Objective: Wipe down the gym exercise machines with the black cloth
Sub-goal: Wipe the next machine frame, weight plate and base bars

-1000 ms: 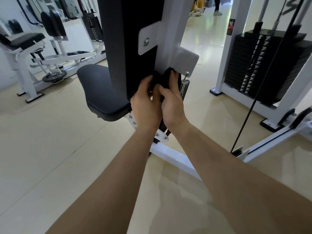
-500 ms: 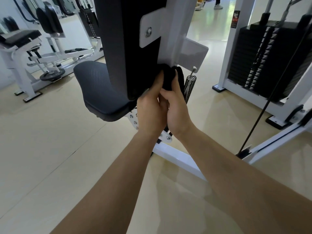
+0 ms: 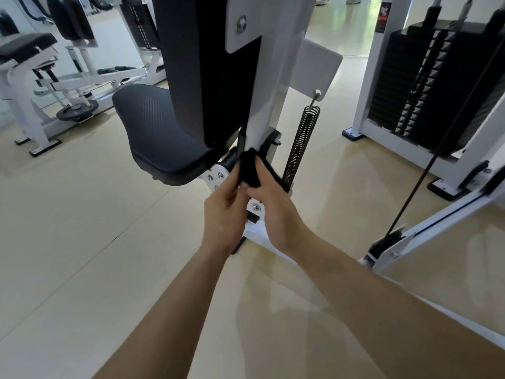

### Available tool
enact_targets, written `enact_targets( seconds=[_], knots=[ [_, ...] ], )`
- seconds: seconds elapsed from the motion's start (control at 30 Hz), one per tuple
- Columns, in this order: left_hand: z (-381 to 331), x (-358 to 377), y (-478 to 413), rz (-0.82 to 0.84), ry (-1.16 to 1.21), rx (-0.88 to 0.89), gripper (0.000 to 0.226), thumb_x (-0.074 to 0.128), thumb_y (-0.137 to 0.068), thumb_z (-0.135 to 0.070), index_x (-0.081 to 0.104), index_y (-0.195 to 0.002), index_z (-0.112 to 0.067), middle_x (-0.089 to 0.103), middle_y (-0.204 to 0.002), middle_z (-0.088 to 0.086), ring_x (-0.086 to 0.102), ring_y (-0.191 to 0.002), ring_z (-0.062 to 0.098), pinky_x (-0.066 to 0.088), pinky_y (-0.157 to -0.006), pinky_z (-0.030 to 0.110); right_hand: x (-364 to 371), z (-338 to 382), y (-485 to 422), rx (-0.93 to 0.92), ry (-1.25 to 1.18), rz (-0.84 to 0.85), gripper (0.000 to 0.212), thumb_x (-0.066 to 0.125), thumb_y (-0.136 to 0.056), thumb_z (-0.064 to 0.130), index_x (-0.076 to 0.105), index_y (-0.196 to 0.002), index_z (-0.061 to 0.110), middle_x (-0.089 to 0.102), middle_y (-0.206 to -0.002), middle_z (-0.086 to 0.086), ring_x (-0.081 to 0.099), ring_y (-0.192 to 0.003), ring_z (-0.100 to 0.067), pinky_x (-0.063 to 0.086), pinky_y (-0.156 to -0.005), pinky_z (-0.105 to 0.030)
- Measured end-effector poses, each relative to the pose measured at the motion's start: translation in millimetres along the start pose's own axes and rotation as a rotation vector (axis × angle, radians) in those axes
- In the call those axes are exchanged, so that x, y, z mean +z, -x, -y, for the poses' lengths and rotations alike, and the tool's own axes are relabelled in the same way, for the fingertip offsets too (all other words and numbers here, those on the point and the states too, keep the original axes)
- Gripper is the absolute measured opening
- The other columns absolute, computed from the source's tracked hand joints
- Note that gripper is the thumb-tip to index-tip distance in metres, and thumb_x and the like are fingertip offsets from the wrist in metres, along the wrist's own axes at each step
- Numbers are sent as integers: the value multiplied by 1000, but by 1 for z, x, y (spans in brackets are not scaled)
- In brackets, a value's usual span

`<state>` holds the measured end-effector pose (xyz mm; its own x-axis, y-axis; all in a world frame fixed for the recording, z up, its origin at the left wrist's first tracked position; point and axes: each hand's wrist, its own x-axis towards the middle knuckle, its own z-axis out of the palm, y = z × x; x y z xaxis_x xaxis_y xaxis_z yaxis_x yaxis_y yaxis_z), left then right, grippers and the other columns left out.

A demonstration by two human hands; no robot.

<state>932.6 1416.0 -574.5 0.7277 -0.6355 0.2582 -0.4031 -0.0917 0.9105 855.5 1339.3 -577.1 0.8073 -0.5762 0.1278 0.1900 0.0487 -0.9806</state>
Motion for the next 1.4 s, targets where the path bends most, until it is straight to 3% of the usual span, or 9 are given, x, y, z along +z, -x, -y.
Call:
enact_targets(
  seconds=[0.13,0.27,0.43,0.57,0.73,0.9,1.1,1.3,1.4],
  knots=[
    [24,-1,18,46,133,-118,37,46,-105,-37,58,-139,-33,73,-117,-8,68,-112,16,53,-99,49,0,-16,14,81,33,20,49,43,-87,27,58,-133,36,67,-121,13,60,-114,-2,48,-96,-19],
    [31,8,22,-73,232,-253,29,57,-101,-14,70,-125,-24,77,-101,0,73,-96,25,60,-86,41,-5,-27,19,88,-8,56,41,36,-100,7,61,-129,22,66,-118,7,61,-99,11,45,-73,-3],
    [32,13,14,-92,279,-337,40,75,-90,-20,62,-128,-18,72,-114,1,73,-96,13,61,-85,34,-12,-32,9,80,15,-1,46,42,-91,19,62,-132,10,70,-114,-1,65,-93,1,49,-73,-11],
    [6,16,-9,-207,230,-203,18,69,-92,-10,68,-110,-9,71,-95,2,65,-66,-5,49,-55,11,-15,-28,1,27,7,-50,54,42,-91,19,51,-144,26,63,-131,4,60,-108,-3,48,-80,-11],
    [-32,35,-41,-444,266,-77,20,70,-90,-18,67,-109,-11,72,-99,-5,67,-91,2,54,-86,23,-20,-18,4,-60,48,-195,36,50,-92,33,55,-128,31,62,-119,13,60,-105,-1,49,-86,-21],
    [-40,66,-50,-555,207,-16,33,75,-85,-30,70,-116,-18,69,-114,-3,63,-108,11,46,-94,21,-34,-12,10,17,67,-159,30,39,-87,32,65,-83,19,64,-73,14,58,-68,-7,44,-65,-21],
    [-38,78,-66,-665,230,-56,25,80,-80,-30,75,-101,-18,71,-103,-2,64,-98,13,41,-80,5,-54,-30,20,141,152,-195,38,38,-87,39,69,-88,17,71,-91,-2,63,-74,-19,43,-71,-34],
    [-27,76,-67,-636,275,-151,24,71,-91,-35,75,-95,-12,73,-89,1,66,-85,13,53,-82,24,-57,-32,25,195,167,-173,41,41,-86,43,72,-93,17,72,-93,-2,63,-73,-18,44,-70,-31],
    [-25,71,-60,-620,286,-294,28,67,-93,-40,74,-100,-14,73,-91,-2,66,-88,15,51,-80,20,-58,-30,33,209,206,-153,36,43,-90,39,73,-92,18,71,-92,0,62,-71,-14,42,-70,-27]
  ],
)
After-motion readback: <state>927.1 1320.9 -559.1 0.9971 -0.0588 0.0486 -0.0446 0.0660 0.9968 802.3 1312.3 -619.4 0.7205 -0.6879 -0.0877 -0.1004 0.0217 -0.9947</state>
